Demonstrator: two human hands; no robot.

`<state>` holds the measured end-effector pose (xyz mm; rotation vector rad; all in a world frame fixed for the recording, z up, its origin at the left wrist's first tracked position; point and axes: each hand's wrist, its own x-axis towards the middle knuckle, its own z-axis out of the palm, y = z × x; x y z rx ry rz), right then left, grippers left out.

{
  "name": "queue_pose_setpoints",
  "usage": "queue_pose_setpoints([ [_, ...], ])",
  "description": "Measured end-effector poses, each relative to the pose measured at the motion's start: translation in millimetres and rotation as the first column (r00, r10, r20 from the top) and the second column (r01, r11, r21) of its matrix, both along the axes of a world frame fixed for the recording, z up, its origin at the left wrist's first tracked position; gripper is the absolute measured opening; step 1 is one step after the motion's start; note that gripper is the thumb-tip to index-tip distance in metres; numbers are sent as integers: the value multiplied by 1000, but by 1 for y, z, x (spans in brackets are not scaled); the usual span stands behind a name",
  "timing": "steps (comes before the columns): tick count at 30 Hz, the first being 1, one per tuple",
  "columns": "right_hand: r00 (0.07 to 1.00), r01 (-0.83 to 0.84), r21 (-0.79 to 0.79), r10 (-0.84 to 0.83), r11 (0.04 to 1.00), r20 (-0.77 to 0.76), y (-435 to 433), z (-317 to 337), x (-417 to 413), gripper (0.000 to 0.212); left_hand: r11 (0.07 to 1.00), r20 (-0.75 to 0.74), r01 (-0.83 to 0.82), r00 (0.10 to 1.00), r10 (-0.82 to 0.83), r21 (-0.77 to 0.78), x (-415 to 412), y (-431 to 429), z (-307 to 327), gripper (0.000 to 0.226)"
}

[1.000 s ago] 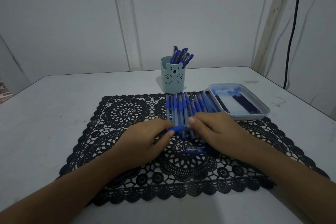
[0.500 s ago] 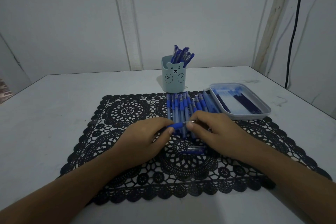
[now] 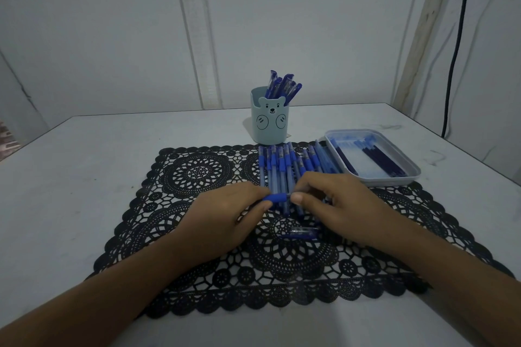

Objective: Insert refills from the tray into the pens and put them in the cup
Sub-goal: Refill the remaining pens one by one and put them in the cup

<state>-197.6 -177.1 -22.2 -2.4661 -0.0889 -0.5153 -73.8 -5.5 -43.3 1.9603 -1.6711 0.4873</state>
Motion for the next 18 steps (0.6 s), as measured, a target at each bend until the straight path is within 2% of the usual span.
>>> queue_pose_setpoints([
  [2, 999, 24, -5, -24, 1000, -48, -1, 2, 0, 9, 1000, -5, -22, 1000, 22, 16, 0, -1, 0, 31],
  [6, 979, 55, -170, -86, 984, -184, -7, 8, -5, 32, 992, -159, -123, 980, 123, 11, 3, -1, 0, 37],
  [9, 966, -37, -301, -43, 953, -254, -9, 11, -9, 37, 987, -218, -161, 963, 157, -1, 3, -2, 2, 37],
  [11, 953, -102, -324, -1, 940, -302, -7, 9, -9, 33, 987, -223, -162, 961, 162, 16, 2, -2, 3, 31],
  [14, 951, -132, -243, 54, 961, -304, -5, 7, -9, 17, 989, -221, -148, 964, 149, 25, 2, -2, 4, 35],
  [18, 976, 19, 4, -17, 1000, -217, -13, 13, -10, 13, 990, -233, -138, 962, 139, 18, 1, -2, 4, 36],
])
